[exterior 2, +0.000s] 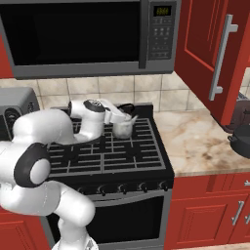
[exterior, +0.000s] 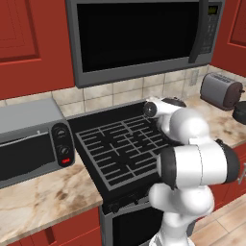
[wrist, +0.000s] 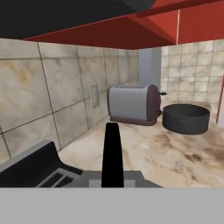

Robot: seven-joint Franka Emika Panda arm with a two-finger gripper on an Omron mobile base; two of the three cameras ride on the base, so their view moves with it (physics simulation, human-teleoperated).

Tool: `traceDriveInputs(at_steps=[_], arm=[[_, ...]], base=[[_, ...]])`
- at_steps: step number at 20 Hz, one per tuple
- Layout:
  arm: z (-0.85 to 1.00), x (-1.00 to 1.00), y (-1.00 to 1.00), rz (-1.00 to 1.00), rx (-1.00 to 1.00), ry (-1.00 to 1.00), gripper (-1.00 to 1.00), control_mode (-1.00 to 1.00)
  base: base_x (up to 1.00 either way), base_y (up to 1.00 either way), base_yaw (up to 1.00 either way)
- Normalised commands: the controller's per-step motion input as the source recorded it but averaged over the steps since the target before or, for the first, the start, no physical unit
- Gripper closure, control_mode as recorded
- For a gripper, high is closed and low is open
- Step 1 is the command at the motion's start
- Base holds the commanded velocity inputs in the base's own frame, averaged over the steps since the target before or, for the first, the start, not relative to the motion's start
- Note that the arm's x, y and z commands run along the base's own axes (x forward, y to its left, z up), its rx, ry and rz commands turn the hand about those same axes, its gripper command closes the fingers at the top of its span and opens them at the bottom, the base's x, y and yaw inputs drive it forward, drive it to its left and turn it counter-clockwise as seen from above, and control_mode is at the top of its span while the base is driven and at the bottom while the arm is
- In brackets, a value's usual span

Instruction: Pick the kettle from the cabinet and place it on a stove burner. Then pick the pot from the counter and place it on another stove burner. Finally, turn both burners on.

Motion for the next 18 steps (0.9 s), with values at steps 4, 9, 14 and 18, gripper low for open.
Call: traceDriveInputs(at_steps=[4,9,14,18], arm=[[-0.08,0.14,0.0,-0.1,0.0,0.0,1.0,-1.0],[-0.03,0.21,0.0,-0.09,0.0,0.0,1.0,-1.0],[-0.03,0.17,0.0,-0.07,0.0,0.0,1.0,-1.0],[-0.02,0.15,0.0,-0.05,0.0,0.0,1.0,-1.0]], base=[[0.0,0.0,0.0],[0.0,0.0,0.0],[0.0,0.0,0.0],[0.0,0.0,0.0]])
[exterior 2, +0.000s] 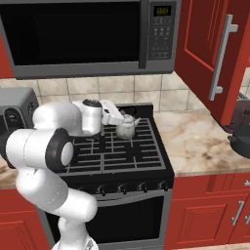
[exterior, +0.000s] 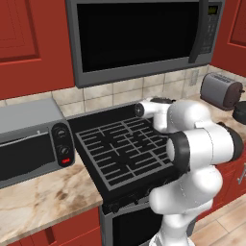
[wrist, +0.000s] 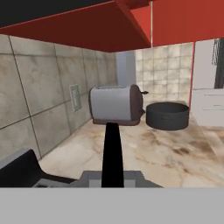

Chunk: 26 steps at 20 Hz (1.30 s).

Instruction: Pick the kettle from the cabinet and place it on a stove burner. Then pick the pot from the counter and place it on another stove burner. Finally, turn both burners on.

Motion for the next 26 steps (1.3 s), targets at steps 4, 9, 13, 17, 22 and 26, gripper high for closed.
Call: traceDriveInputs(at_steps=[4,9,13,17,22,26], arm=[[0.0,0.18,0.0,-0.01,0.0,0.0,1.0,-1.0],[0.0,0.21,0.0,0.0,0.0,0.0,1.0,-1.0],[-0.03,0.22,0.0,0.0,0.0,0.0,1.0,-1.0],[-0.09,0.21,0.0,0.0,0.0,0.0,1.0,-1.0],[-0.14,0.21,0.0,0.0,0.0,0.0,1.0,-1.0],[-0.14,0.22,0.0,0.0,0.0,0.0,1.0,-1.0]], base=[[0.0,0.0,0.0],[0.0,0.0,0.0],[0.0,0.0,0.0],[0.0,0.0,0.0],[0.0,0.0,0.0],[0.0,0.0,0.0]])
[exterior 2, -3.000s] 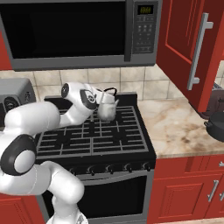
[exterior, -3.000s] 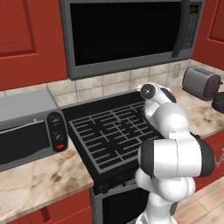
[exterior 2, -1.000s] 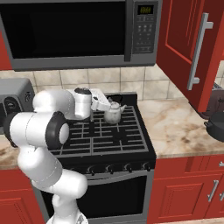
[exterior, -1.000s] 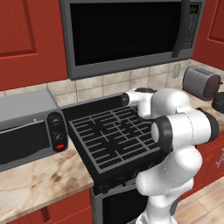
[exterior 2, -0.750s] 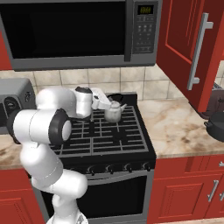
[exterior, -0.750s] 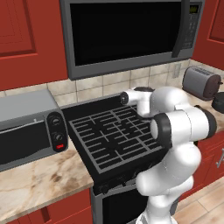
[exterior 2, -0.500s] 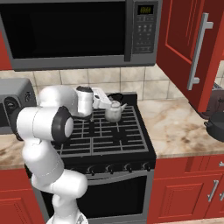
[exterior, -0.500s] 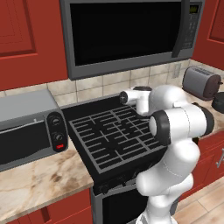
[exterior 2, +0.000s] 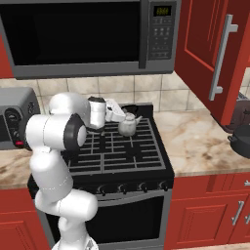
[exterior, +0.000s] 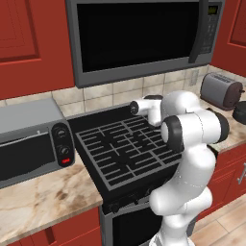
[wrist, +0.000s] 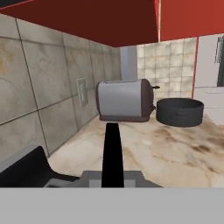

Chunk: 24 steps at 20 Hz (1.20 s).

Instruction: Pick the kettle from the cabinet and place it on a stove burner. Then pick the pot from the counter and place it on another stove burner. Finally, turn both burners on.

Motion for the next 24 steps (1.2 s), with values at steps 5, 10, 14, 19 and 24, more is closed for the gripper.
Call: traceDriveInputs(at_steps=[5,10,14,19,24], arm=[[-0.12,0.22,0.0,0.0,0.0,0.0,1.0,-1.0],[-0.1,0.23,0.0,0.0,0.0,0.0,1.0,-1.0],[-0.09,0.23,0.0,0.0,0.0,0.0,1.0,-1.0],[-0.08,0.23,0.0,0.0,0.0,0.0,1.0,-1.0],[-0.08,0.24,0.0,0.0,0.0,-0.02,1.0,-1.0]], base=[[0.0,0.0,0.0],[0.0,0.0,0.0],[0.0,0.0,0.0],[0.0,0.0,0.0],[0.0,0.0,0.0]])
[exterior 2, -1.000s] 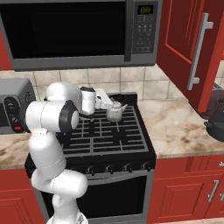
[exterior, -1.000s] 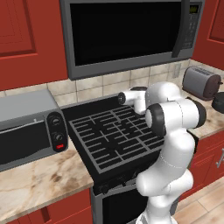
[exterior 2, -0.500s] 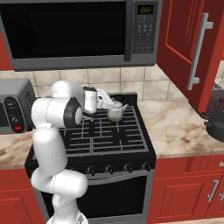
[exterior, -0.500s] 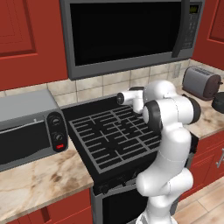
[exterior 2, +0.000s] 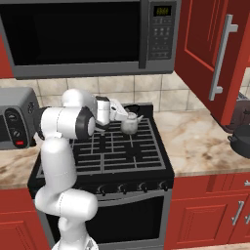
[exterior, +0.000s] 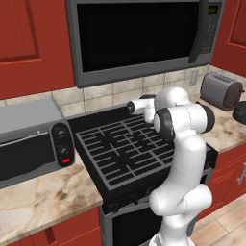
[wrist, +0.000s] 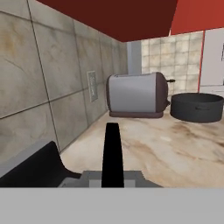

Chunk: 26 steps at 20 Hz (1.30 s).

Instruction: Pick the kettle from the cabinet and place it on a stove burner. Then pick the pot from the counter and place it on another stove burner. Finally, turn both burners on.

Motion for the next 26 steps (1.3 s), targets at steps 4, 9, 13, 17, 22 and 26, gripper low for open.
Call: traceDriveInputs(at_steps=[4,9,13,17,22,26], arm=[[-0.12,0.25,0.0,0.0,0.0,-0.01,1.0,-1.0],[-0.15,0.21,0.0,0.0,0.0,0.0,1.0,-1.0],[-0.17,0.18,0.0,0.0,0.0,0.0,1.0,-1.0],[-0.17,0.16,0.0,0.0,0.0,0.0,1.0,-1.0],[-0.24,0.0,0.02,0.0,0.0,-0.01,1.0,-1.0],[-0.29,0.0,0.11,0.0,-0.01,-0.01,-1.0,-1.0]], base=[[0.0,0.0,0.0],[0.0,0.0,0.0],[0.0,0.0,0.0],[0.0,0.0,0.0],[0.0,0.0,0.0],[0.0,0.0,0.0]])
